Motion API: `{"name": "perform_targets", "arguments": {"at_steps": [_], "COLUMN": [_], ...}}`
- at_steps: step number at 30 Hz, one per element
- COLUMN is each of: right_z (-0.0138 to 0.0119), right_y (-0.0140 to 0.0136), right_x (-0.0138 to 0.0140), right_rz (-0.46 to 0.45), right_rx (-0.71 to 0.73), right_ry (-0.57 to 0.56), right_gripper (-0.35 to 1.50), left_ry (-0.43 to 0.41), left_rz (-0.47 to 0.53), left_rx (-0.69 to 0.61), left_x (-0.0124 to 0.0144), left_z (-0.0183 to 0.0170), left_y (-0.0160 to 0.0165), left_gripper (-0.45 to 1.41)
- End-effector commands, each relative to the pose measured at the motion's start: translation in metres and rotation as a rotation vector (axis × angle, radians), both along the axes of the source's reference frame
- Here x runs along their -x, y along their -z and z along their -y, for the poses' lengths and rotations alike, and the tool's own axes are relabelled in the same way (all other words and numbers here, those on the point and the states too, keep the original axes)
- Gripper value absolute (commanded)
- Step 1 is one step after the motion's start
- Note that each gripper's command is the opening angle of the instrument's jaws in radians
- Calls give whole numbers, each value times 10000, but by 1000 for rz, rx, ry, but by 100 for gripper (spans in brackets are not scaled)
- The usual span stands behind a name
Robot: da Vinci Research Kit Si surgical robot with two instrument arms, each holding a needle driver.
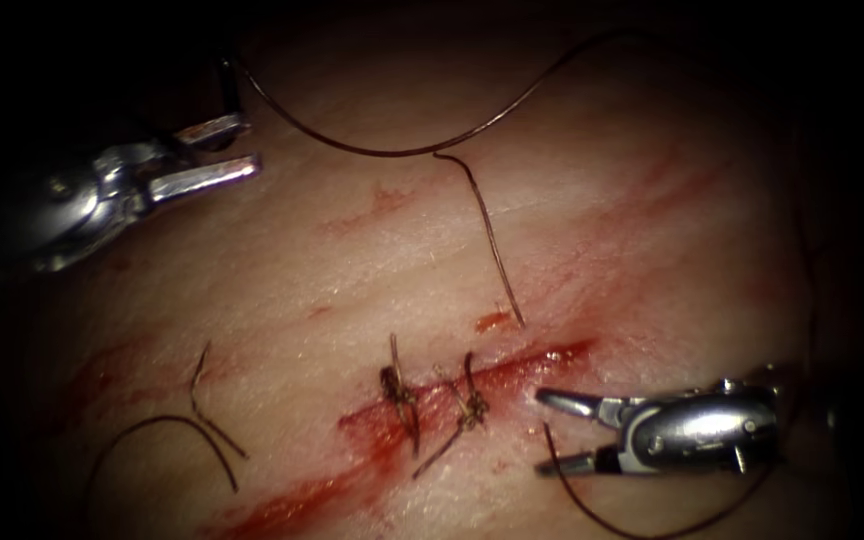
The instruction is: Wound Closure
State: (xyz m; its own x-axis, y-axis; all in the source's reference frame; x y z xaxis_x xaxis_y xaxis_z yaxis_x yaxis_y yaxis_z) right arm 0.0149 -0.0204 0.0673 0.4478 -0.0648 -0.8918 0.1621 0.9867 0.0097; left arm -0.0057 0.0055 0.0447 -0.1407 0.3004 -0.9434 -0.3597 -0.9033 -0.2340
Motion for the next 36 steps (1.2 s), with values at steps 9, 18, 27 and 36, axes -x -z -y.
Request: {"name": "perform_targets", "arguments": {"at_steps": [9,18,27,36], "right_z": [10,3,3,36], "right_y": [-5,-2,13,68], "right_x": [-20,-5,0,-17], "right_rz": [-35,58,21,-32], "right_rx": [-48,-299,-524,-665], "right_ry": [51,-39,-72,64], "right_gripper": [44,-35,-35,-35], "left_ry": [-1,0,0,0], "left_rz": [2,1,1,1], "left_rx": [-1,-1,-1,-1], "left_x": [5,6,6,6], "left_z": [2,2,2,2], "left_y": [-6,-6,-6,-6], "left_gripper": [-45,-45,-45,-45]}}
